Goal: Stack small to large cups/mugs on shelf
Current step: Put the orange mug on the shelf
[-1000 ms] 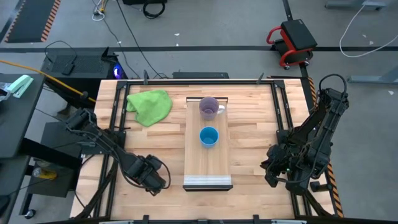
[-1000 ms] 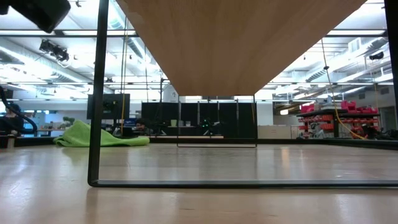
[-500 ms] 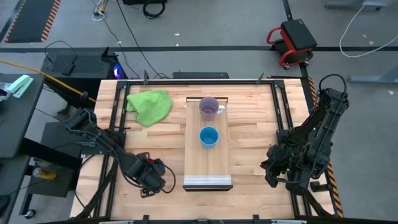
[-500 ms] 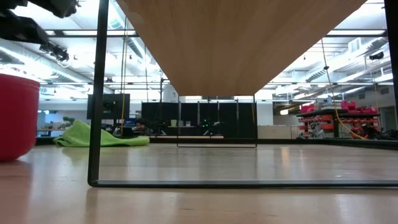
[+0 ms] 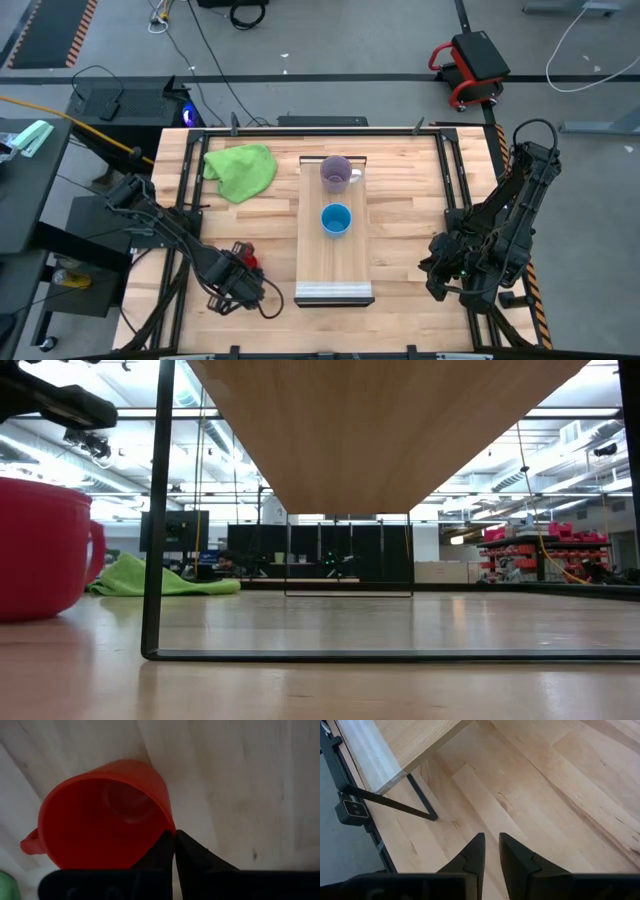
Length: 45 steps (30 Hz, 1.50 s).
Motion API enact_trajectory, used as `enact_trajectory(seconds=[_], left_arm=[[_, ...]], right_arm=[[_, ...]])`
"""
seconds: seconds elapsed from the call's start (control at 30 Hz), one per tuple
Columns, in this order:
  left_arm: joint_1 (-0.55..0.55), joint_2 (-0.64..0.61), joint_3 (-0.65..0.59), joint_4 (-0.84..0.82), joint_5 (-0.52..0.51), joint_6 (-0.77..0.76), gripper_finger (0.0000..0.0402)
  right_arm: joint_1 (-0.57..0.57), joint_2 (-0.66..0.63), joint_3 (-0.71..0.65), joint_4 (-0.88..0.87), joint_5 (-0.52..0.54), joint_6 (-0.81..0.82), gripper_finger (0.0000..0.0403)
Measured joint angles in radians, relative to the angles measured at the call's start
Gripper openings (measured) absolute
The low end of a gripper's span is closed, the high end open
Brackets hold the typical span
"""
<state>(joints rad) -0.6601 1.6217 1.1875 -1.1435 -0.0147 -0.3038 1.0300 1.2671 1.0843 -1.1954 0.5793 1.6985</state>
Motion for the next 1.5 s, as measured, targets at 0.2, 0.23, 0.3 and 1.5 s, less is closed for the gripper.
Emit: enact_trajectory(seconds=[0.2,0.23,0.3,1.5], left_arm=[[0.0,0.001,0.0,0.0,-0.002,0.001,0.0014],[0.0,0.001,0.0,0.002,-0.002,-0.005,0.002],[0.0,0.002,-0.001,0.008,-0.002,-0.037,0.0036],[-0.096,0.016,0.292,-0.322,-0.055,-2.007,0.0114]], right_arm=[[-0.001,0.0,0.0,0.0,0.0,0.001,0.0062],[-0.001,0.0,0.0,0.0,0.0,0.003,0.0062],[-0.001,0.0,0.0,0.0,0.0,0.004,0.0062],[-0.024,0.0,0.0,-0.003,0.0,0.035,0.0062]])
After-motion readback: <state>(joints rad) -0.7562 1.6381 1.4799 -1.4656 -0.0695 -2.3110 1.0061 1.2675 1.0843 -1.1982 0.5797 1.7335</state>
